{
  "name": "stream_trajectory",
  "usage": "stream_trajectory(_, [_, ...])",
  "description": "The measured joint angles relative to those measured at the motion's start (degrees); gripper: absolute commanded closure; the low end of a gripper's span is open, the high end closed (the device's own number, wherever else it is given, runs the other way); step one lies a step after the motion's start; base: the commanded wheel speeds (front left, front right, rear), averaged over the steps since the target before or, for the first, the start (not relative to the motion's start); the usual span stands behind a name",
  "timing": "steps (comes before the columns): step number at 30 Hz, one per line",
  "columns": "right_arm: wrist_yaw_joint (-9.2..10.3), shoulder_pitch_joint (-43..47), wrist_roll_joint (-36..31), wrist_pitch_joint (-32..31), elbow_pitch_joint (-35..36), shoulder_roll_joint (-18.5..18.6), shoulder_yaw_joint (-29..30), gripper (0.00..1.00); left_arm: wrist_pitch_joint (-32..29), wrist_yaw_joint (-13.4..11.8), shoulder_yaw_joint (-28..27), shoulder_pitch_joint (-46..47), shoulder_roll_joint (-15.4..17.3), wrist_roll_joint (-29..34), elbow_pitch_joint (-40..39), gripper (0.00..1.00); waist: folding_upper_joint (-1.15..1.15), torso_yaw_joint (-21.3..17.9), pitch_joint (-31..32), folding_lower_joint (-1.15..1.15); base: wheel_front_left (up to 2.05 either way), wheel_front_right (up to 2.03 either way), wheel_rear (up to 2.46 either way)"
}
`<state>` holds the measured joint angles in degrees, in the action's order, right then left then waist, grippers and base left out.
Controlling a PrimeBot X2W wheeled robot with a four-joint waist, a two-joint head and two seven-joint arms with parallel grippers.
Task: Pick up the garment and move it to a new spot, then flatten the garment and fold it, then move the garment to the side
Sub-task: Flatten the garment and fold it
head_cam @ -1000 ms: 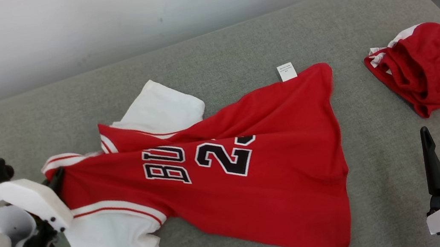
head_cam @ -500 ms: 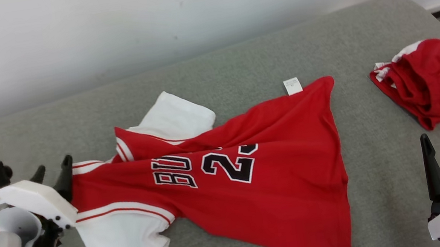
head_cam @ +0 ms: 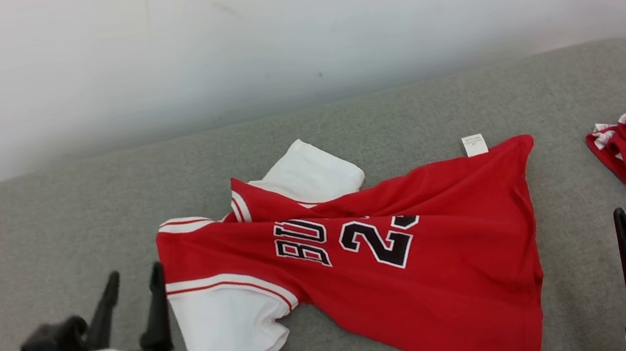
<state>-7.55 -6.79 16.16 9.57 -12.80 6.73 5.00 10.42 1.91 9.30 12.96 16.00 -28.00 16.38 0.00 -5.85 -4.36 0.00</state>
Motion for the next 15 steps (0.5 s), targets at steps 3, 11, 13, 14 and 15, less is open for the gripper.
stream_trajectory(3, [0.0,0.91,-0.01,0.01,0.22,0.1,0.25,0.0,2.16,-1.27,0.68,-4.14,-1.82,1.3,-2.32,0.0,0.0,0.78,1.18,0.0,0.0,0.0,0.0])
stream_trajectory(11, [0.0,2.48,-0.01,0.05,1.07,-0.83,-0.66,0.0,3.03,-2.94,1.67,-10.22,-4.47,1.21,-1.9,0.0,0.0,0.74,2.6,0.0,0.0,0.0,0.0])
stream_trajectory(13, [0.0,2.7,-0.01,0.03,1.11,-0.86,-0.81,0.0,3.04,-2.99,1.83,-10.22,-4.33,1.26,-1.83,0.0,0.0,0.55,2.65,0.0,0.0,0.0,0.0])
stream_trajectory(14, [0.0,2.8,-0.01,0.0,1.13,-0.88,-0.94,0.0,3.1,-3.08,1.92,-10.21,-4.26,1.45,-2.03,0.0,0.0,0.45,2.68,0.0,0.0,0.0,0.0])
stream_trajectory(15, [0.0,2.85,-0.01,0.0,1.16,-0.89,-1.04,0.0,3.3,-3.13,1.83,-10.18,-4.16,1.62,-2.3,0.0,0.0,0.31,2.73,0.0,0.0,0.0,0.0])
